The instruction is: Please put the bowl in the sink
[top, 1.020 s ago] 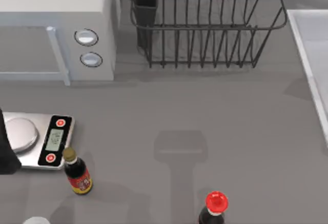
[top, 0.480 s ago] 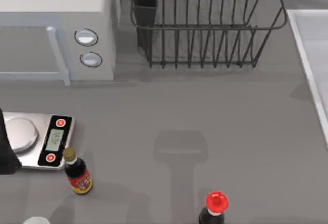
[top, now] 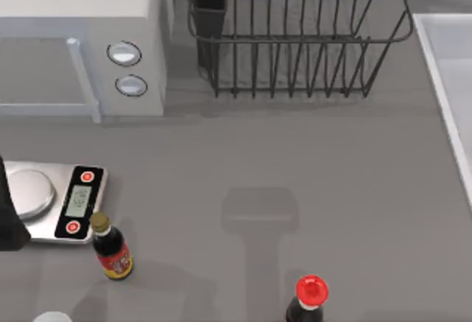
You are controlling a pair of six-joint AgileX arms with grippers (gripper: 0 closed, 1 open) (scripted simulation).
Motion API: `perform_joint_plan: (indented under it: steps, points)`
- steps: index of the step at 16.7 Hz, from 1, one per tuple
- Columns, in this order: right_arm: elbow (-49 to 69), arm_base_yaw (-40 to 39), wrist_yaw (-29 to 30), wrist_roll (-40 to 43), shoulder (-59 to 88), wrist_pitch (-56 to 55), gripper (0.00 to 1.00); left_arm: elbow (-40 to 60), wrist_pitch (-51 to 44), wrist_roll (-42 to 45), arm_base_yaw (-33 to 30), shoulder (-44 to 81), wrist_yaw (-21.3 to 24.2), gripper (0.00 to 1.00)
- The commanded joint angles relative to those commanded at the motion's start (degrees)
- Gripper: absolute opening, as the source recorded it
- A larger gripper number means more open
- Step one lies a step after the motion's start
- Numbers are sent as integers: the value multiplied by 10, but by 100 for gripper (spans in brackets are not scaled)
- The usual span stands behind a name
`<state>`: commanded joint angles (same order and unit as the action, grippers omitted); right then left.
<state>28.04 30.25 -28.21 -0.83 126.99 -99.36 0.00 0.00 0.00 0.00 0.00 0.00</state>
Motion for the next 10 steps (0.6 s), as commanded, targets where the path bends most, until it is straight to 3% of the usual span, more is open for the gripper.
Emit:
perform_joint_plan:
  steps: [4,10]
  points:
    - [0,0,0,0,0,0,98,0,0,0,0,0,0,100]
    - [0,0,0,0,0,0,100,0,0,0,0,0,0,100]
